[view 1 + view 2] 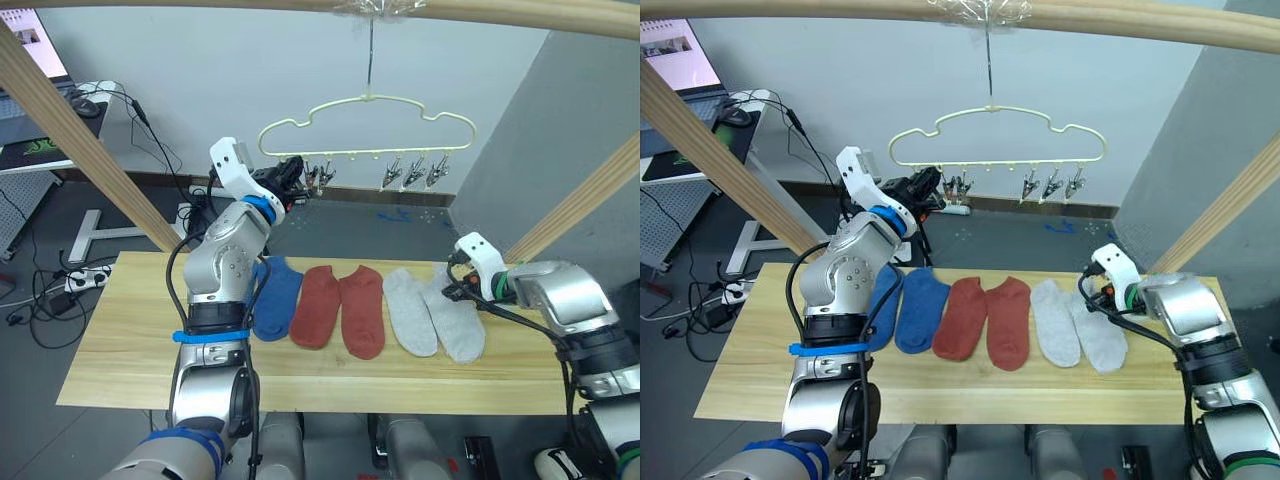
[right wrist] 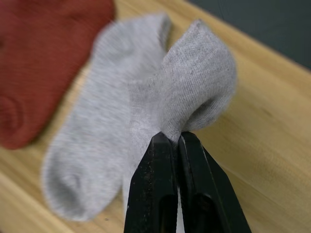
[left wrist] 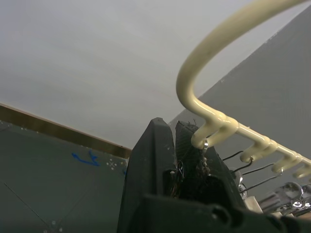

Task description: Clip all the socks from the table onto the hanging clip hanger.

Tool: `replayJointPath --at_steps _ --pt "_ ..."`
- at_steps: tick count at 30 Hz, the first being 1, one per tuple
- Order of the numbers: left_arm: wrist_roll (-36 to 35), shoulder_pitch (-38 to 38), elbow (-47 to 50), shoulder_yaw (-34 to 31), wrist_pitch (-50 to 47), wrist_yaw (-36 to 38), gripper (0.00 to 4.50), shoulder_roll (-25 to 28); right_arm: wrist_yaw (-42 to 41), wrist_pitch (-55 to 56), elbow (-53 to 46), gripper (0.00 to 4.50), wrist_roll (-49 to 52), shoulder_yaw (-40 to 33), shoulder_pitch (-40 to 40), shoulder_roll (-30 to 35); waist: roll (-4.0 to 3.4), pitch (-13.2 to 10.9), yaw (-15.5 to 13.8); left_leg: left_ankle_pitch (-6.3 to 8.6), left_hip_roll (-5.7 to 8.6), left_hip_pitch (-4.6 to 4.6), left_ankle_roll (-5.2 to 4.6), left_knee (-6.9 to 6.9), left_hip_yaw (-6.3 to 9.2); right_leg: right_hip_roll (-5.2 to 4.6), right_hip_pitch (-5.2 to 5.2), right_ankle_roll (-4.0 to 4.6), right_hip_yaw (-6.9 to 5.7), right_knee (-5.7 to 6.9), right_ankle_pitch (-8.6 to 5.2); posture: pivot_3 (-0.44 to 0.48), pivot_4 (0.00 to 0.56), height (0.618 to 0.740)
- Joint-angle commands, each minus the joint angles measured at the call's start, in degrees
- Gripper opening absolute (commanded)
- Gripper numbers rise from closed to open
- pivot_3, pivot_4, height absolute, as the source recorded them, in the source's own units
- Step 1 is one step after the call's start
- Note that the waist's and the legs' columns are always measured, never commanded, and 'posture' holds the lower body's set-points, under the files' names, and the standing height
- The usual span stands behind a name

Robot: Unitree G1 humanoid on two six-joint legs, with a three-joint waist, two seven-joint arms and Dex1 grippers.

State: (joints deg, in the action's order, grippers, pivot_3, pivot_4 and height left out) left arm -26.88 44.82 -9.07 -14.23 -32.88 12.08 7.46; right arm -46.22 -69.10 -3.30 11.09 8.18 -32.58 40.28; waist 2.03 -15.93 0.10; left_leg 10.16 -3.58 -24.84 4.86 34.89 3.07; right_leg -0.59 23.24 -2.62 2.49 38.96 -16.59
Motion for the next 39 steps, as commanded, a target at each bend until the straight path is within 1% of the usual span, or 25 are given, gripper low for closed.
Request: replayJointPath --at_steps 1,7,11,15,18,21,25,27,31,39 --pt "-0.68 1.41 0.28 -0.03 0.57 0.81 0.08 0.57 -1.02 -3.17 -6.46 0.03 3.81 -2.88 -0.76 2.50 0.00 0.00 0.00 0.00 0.01 0.00 0.00 0.00 -0.01 -0.01 0.00 0.00 0.01 0.00 0.00 0.052 0.223 0.740" --pt "0.12 2.25 -1.21 0.48 1.84 1.18 0.08 0.85 -1.51 -7.83 -11.93 0.03 9.71 -5.85 -3.07 4.67 0.00 0.00 0.03 0.00 0.00 0.00 0.00 0.00 0.00 -0.01 0.00 0.00 -0.01 0.00 0.00 0.047 0.213 0.740" --pt "0.43 2.75 -2.46 0.49 2.64 1.57 0.08 0.94 -1.18 -10.20 -15.13 0.03 13.23 -6.93 -4.18 4.01 0.00 0.00 0.01 0.00 0.01 -0.01 0.00 0.01 0.00 -0.02 0.00 0.00 -0.01 0.00 0.00 0.046 0.210 0.740" --pt "-1.01 3.33 -3.48 -0.19 1.78 2.51 0.08 1.02 0.97 -12.16 -16.20 0.03 15.70 -6.45 -8.01 -0.08 -0.01 0.01 0.19 -0.01 0.00 0.00 0.01 0.02 -0.01 -0.01 0.01 0.01 -0.01 0.02 0.01 0.043 0.205 0.740" --pt "-3.73 3.57 -3.74 -1.60 -0.89 3.09 0.08 1.05 2.83 -11.24 -14.35 0.03 15.93 -4.63 -11.15 -3.63 -0.01 0.01 0.25 -0.02 -0.01 0.00 0.03 0.04 0.00 -0.01 0.02 0.01 -0.02 0.07 0.01 0.042 0.201 0.740" --pt "-7.67 3.68 -3.21 -3.21 -6.92 3.10 0.08 1.78 4.31 -9.36 -11.27 0.03 15.57 -2.90 -14.17 -7.53 -0.01 0.02 0.21 -0.03 0.00 -0.01 0.05 0.05 0.01 -0.02 0.02 0.01 -0.04 0.06 0.01 0.049 0.198 0.740" --pt "-11.87 4.47 -2.83 -6.62 -10.65 0.96 0.08 2.11 5.14 -5.97 -5.60 0.03 15.32 0.42 -18.32 -14.28 -0.02 0.03 0.42 -0.03 -0.02 -0.01 0.05 0.04 0.01 -0.02 0.04 0.01 -0.04 0.09 0.02 0.076 0.198 0.740" --pt "-13.82 4.60 -2.31 -7.72 -12.54 -0.14 0.08 1.96 5.07 -4.01 -3.03 0.03 14.87 2.15 -19.54 -16.46 -0.03 0.03 0.37 -0.04 -0.04 -0.01 0.05 0.04 0.04 -0.01 0.04 0.02 -0.09 0.12 0.02 0.085 0.198 0.740" --pt "-17.52 4.50 -0.89 -9.59 -16.32 -2.82 0.08 1.43 4.60 -0.03 1.99 0.03 14.00 4.77 -21.00 -19.47 -0.02 0.04 0.03 -0.04 -0.03 -0.02 0.07 0.04 0.06 -0.04 0.03 0.02 -0.11 0.12 0.03 0.101 0.199 0.740" --pt "-20.85 4.46 1.03 -10.43 -20.07 -5.39 0.08 1.94 3.90 5.23 8.87 0.03 12.98 6.81 -23.88 -23.32 -0.03 0.04 -0.08 -0.06 -0.03 -0.02 0.09 0.04 0.06 -0.05 0.04 0.02 -0.12 0.14 0.05 0.117 0.197 0.740"
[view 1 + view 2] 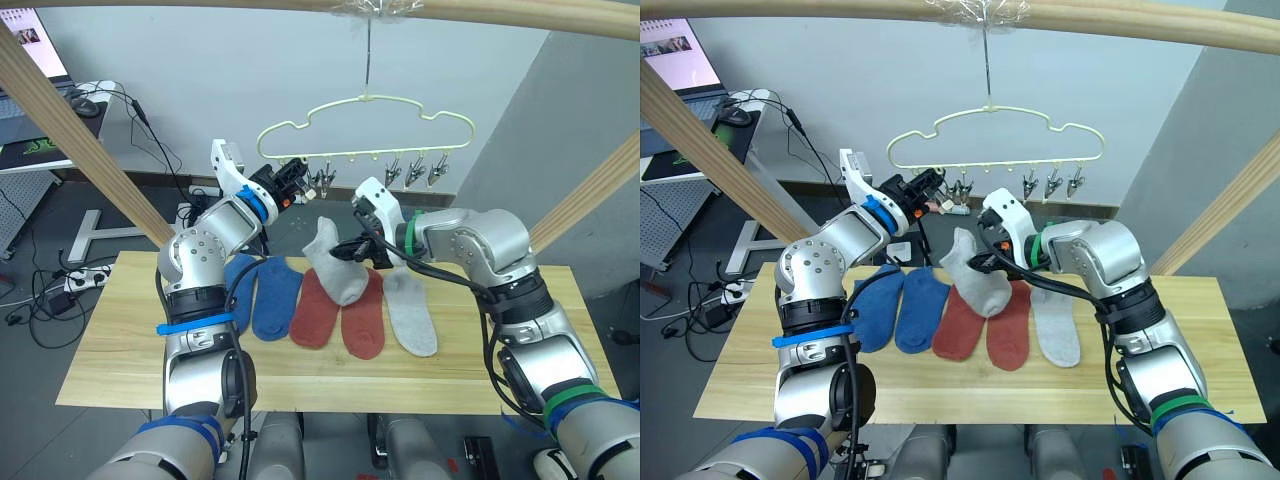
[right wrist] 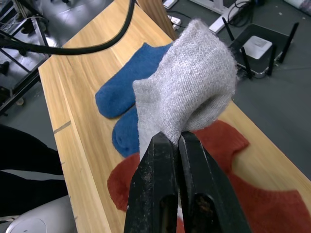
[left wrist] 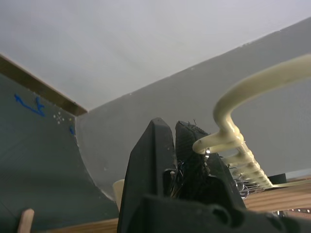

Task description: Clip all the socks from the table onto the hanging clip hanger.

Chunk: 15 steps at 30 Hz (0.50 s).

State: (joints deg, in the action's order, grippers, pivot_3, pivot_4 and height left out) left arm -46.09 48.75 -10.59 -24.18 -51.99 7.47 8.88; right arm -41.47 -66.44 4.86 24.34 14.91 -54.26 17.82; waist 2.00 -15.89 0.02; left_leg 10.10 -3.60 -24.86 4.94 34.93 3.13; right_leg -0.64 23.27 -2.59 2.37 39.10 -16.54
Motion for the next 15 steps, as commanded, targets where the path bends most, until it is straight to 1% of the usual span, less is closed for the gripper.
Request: replayJointPath --at_steps 1,11,15 --pt "-1.88 0.47 2.75 -0.39 -1.25 -0.95 0.08 0.59 -1.04 3.25 1.69 0.03 -0.57 0.13 -2.65 -1.32 0.00 0.00 -0.01 0.00 0.00 0.00 0.01 0.00 0.01 0.00 0.00 0.00 -0.01 0.01 0.00 0.124 0.194 0.740" --pt "-2.58 -0.02 4.29 0.03 -1.94 -1.84 0.08 0.52 -3.51 8.18 8.52 0.03 -3.16 1.12 -6.04 -2.90 0.00 0.00 -0.54 -0.05 0.00 0.00 0.09 -0.01 0.00 0.00 0.00 0.01 -0.02 0.00 0.01 0.155 0.186 0.740" --pt "-2.58 -0.26 4.68 0.09 -2.08 -1.89 0.08 0.50 -4.69 9.92 11.18 0.03 -4.33 1.15 -7.50 -2.90 0.00 0.00 -0.72 -0.15 0.00 0.00 0.26 -0.01 0.01 0.00 0.00 0.01 -0.02 0.01 0.01 0.155 0.186 0.740"
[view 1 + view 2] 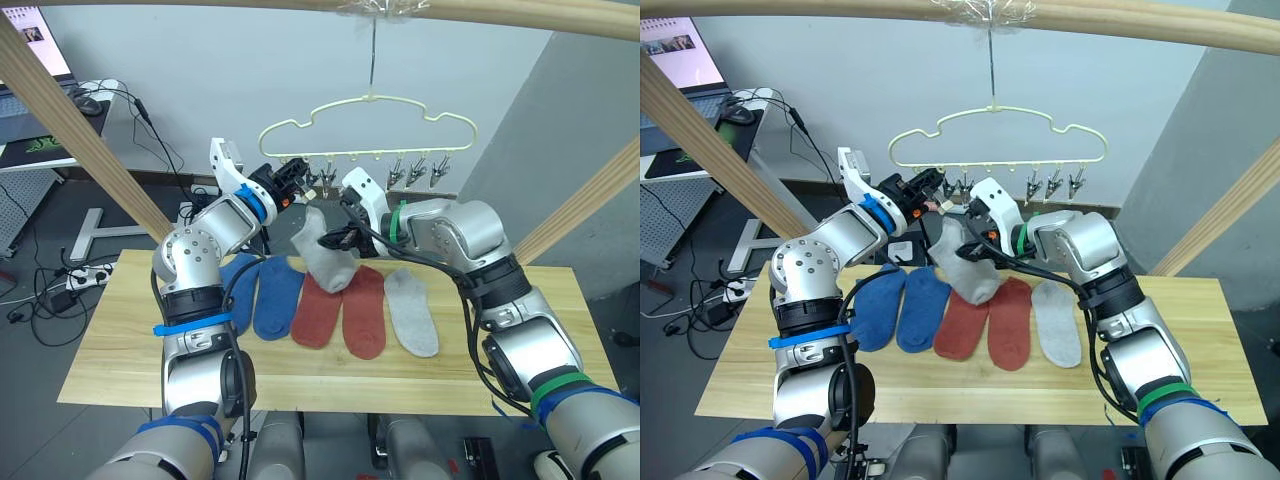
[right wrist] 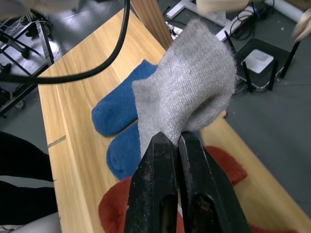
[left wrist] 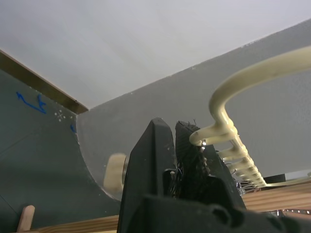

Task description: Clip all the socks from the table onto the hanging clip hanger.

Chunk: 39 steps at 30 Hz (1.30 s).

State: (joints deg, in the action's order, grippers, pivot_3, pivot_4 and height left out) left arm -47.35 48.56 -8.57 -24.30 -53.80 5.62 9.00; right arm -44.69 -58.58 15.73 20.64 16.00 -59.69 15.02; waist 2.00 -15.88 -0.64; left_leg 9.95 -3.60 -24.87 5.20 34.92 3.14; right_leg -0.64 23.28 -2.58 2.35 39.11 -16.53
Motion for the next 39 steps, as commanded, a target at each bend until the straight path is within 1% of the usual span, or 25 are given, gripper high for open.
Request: replayJointPath --at_steps 1,11,25,27,28,34,37,38,39 --pt "-1.37 -0.19 2.82 0.19 -0.33 -0.05 0.08 0.37 -1.70 2.41 0.84 0.03 -0.89 0.01 -2.39 -0.17 0.00 0.00 -0.16 0.00 0.00 0.00 0.00 0.00 0.00 0.00 0.00 0.00 0.00 0.00 0.00 0.163 0.184 0.740" --pt "-0.93 -0.60 2.90 0.84 -0.04 0.45 0.08 0.03 -3.30 5.59 6.39 0.03 -2.79 -0.78 -6.85 -2.05 -0.01 0.02 -0.70 -0.05 -0.01 0.00 0.08 0.00 0.00 0.00 0.01 0.02 -0.01 0.02 0.04 0.165 0.178 0.740" --pt "-0.58 -0.95 2.63 1.36 0.59 1.01 0.08 0.18 -3.93 5.64 7.67 0.03 -3.44 -1.99 -8.12 -2.53 -0.02 0.03 -0.77 -0.06 0.00 0.00 0.11 -0.01 0.00 0.00 0.01 0.02 -0.01 0.04 0.05 0.165 0.178 0.740" --pt "-0.83 -0.98 2.52 1.29 0.86 1.06 0.79 0.09 -3.99 5.65 7.64 0.00 -3.47 -2.03 -8.15 -2.51 -0.02 0.03 -0.77 -0.07 0.00 0.00 0.11 -0.01 0.00 0.00 0.01 0.02 -0.01 0.03 0.05 0.165 0.178 0.740" --pt "-1.35 -1.03 2.52 1.03 0.98 1.30 1.00 -0.08 -4.00 5.65 7.63 0.00 -3.48 -2.05 -8.16 -2.52 -0.02 0.03 -0.77 -0.07 0.00 0.00 0.11 0.00 0.00 0.00 0.01 0.02 -0.01 0.04 0.05 0.165 0.178 0.740" --pt "-4.03 -0.82 3.01 0.11 -0.27 1.62 2.74 -0.15 -4.05 5.19 6.94 0.00 -3.38 -2.06 -7.78 -2.59 -0.01 0.03 -0.79 -0.07 0.00 0.00 0.12 0.00 0.00 -0.01 0.01 0.02 -0.02 0.04 0.05 0.161 0.177 0.740" --pt "-5.39 -0.58 3.10 -0.58 -1.08 2.12 2.74 0.19 -4.01 5.16 6.84 0.00 -3.40 -1.99 -7.36 -2.72 -0.02 0.03 -0.82 -0.07 0.00 -0.01 0.12 0.00 0.00 -0.01 0.02 0.02 -0.02 0.03 0.05 0.162 0.177 0.740" --pt "-5.49 -0.58 3.17 -0.64 -1.22 2.16 2.77 0.31 -3.83 5.21 6.83 0.39 -3.46 -2.03 -7.24 -2.79 -0.02 0.03 -0.83 -0.07 0.00 -0.01 0.12 -0.01 0.00 -0.02 0.02 0.02 -0.03 0.03 0.05 0.164 0.176 0.740" --pt "-5.63 -0.66 3.30 -0.67 -1.34 2.16 2.77 0.45 -3.69 5.23 6.79 0.50 -3.50 -2.04 -7.14 -2.85 -0.02 0.03 -0.85 -0.07 0.00 -0.02 0.12 -0.01 0.00 -0.02 0.02 0.02 -0.03 0.03 0.05 0.164 0.176 0.740"
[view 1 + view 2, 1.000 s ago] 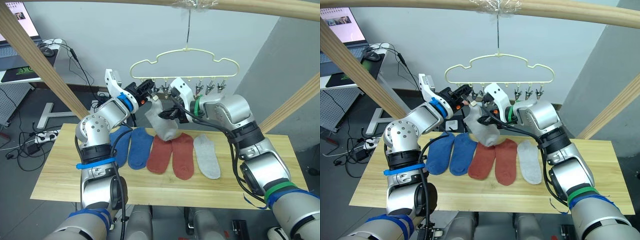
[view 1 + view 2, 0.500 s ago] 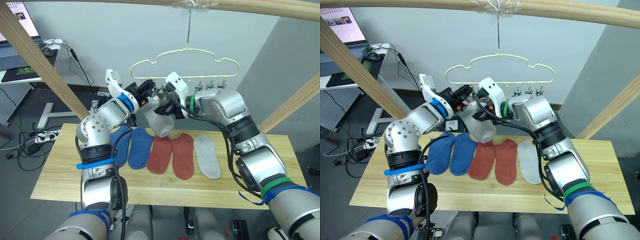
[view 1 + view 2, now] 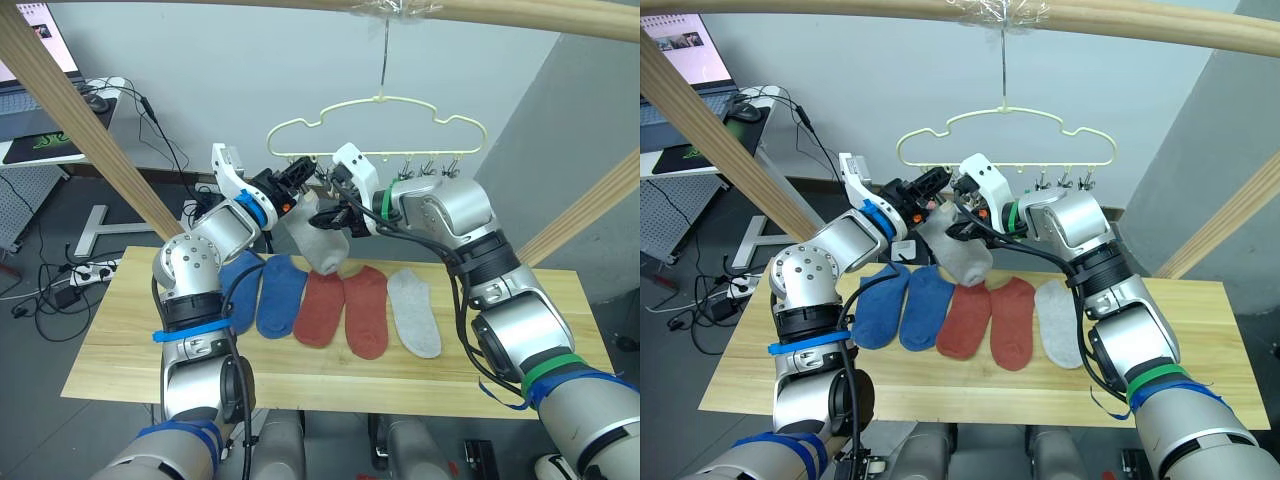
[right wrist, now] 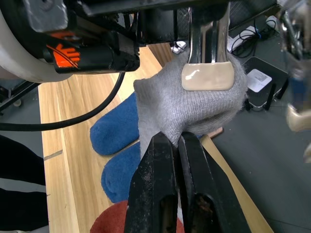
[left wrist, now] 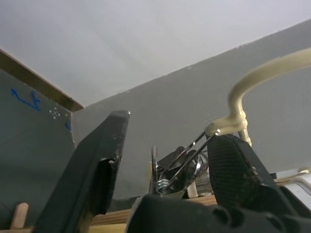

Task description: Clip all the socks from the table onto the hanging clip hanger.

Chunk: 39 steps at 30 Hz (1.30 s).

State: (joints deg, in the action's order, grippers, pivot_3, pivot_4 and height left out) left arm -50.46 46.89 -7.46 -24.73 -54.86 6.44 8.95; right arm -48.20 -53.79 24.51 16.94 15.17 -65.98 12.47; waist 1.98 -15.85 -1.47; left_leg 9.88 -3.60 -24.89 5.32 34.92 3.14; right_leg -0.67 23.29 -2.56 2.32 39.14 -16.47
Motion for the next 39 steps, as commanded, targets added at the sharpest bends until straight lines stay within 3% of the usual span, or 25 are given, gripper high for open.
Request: replayJointPath --at_steps 1,6,11,16,24,32,39 --pt "-2.51 0.97 2.24 -0.17 -0.28 1.39 2.77 0.63 -0.09 0.52 -1.95 0.72 0.14 -1.21 -0.79 -0.33 0.00 0.00 -0.02 0.00 0.00 0.00 0.00 0.00 0.00 0.00 0.00 0.00 0.00 0.00 0.00 0.164 0.176 0.740" --pt "0.11 -0.65 4.38 2.18 0.31 2.46 2.77 2.84 0.51 0.53 -2.95 2.46 -0.24 -1.07 0.04 0.01 0.00 0.00 -0.02 0.00 0.00 0.00 0.01 0.00 0.00 -0.01 0.00 0.00 -0.01 0.00 0.00 0.165 0.178 0.740" --pt "2.33 -3.98 8.64 4.65 1.68 3.45 2.77 5.68 1.13 -3.23 -10.06 2.46 1.21 -1.62 3.93 1.94 0.00 0.01 -0.05 -0.01 0.00 0.00 0.01 -0.01 0.00 -0.01 0.00 0.00 -0.01 -0.01 0.00 0.181 0.178 0.740" --pt "4.99 -9.15 14.17 6.90 2.34 4.58 2.77 9.16 2.50 -9.97 -23.87 2.46 3.96 -4.01 10.65 5.79 -0.02 0.03 -0.14 -0.01 0.00 0.00 0.02 -0.01 0.01 -0.02 0.00 0.00 0.00 0.04 0.00 0.199 0.180 0.740" --pt "16.64 -18.75 25.06 17.97 13.39 11.10 2.77 14.62 4.80 -19.22 -43.50 2.46 10.21 -12.47 20.93 15.21 -0.02 0.07 -1.03 -0.04 0.02 0.02 0.06 0.01 0.02 -0.03 0.00 0.01 0.01 0.12 0.01 0.208 0.180 0.740" --pt "24.91 -21.57 28.62 23.48 21.11 9.70 2.77 11.86 4.01 -24.13 -54.38 2.46 18.15 -23.32 25.23 24.75 -0.01 0.10 -1.74 0.01 0.01 0.04 -0.06 0.05 0.02 0.00 -0.03 0.03 0.05 0.09 0.11 0.166 0.188 0.740" --pt "33.21 -20.29 24.50 26.75 30.17 8.13 2.77 8.05 5.16 -24.28 -58.05 2.46 23.29 -29.52 27.27 28.72 0.00 0.11 -1.59 0.00 0.01 0.04 -0.10 0.09 -0.01 0.02 -0.05 0.01 0.08 0.02 0.18 0.124 0.191 0.740"
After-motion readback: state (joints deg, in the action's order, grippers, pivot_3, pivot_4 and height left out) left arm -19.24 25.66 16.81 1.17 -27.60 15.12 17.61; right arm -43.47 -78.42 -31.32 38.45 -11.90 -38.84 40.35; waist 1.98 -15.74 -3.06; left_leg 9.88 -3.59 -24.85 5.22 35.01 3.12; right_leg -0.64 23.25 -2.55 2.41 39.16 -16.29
